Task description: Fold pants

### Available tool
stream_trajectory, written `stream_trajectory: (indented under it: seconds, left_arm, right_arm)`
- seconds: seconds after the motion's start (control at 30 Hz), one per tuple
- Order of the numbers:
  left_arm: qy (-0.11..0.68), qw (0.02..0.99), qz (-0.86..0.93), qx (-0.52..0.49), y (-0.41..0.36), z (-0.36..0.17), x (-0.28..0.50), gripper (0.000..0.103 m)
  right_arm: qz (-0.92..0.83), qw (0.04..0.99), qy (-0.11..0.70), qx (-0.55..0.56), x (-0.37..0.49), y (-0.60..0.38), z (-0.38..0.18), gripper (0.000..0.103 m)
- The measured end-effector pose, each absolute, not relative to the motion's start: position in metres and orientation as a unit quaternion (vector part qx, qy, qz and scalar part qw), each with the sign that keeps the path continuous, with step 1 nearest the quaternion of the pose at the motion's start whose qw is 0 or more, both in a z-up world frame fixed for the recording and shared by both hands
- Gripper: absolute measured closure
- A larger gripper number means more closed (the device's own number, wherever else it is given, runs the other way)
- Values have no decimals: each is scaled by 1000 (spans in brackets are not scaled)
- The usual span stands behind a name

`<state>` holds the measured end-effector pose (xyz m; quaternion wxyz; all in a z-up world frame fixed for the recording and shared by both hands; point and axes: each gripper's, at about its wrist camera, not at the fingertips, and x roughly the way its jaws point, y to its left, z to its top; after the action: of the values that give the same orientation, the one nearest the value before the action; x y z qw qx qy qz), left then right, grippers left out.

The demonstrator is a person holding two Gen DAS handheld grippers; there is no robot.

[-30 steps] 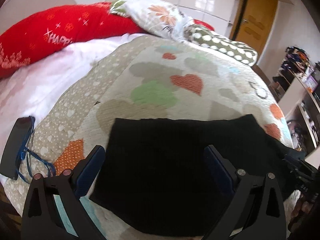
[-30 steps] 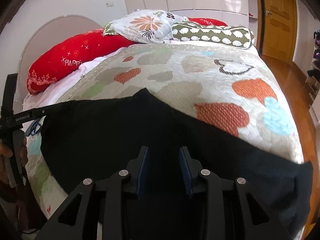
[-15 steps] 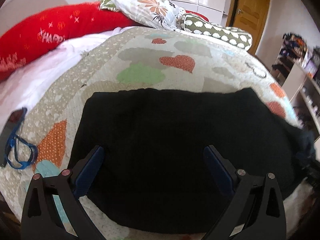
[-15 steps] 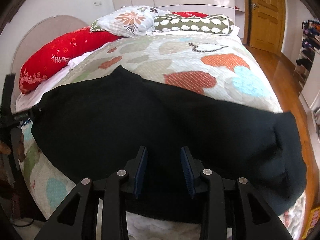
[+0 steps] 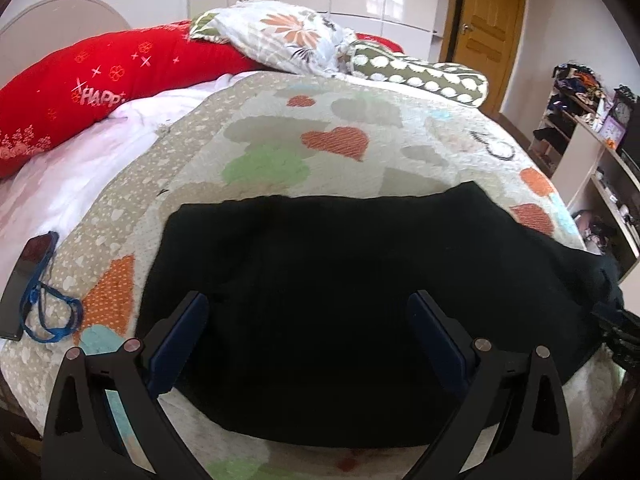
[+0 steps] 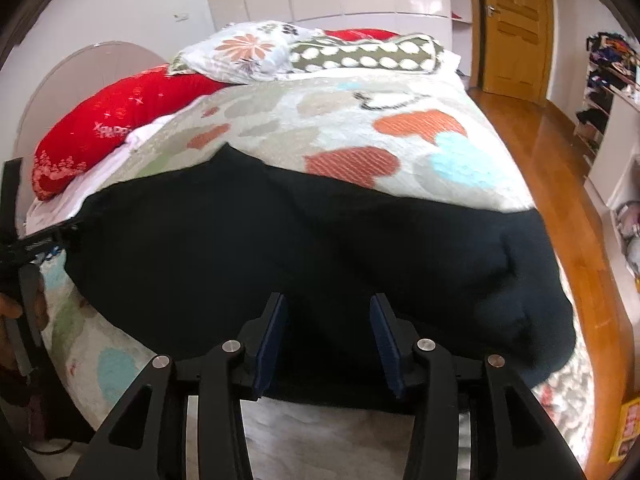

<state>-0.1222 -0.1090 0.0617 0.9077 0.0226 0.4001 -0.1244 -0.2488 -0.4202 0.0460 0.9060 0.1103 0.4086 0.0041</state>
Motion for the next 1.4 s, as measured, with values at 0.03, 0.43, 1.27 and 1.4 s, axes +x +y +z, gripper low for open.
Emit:
stream_trajectory:
  seconds: [0.03,0.43,1.27,1.4]
  left_arm:
    - [400,907,-129,25,-112,61,-123,3]
    - [435,877,-192,60,-164,43,-136,3]
    - [453,787,-410,87,-305,73,-144,3]
    - [462,751,-463,93,-356,74,-129,3]
  right_arm:
    - [2,905,410,114,-251,-424,43,58]
    - [-16,903,398,164,-282,-458,39,58]
    - [-54,882,374,283,-324,-523,43,38]
    - [-38,875,376,302,-333,-518,35,38]
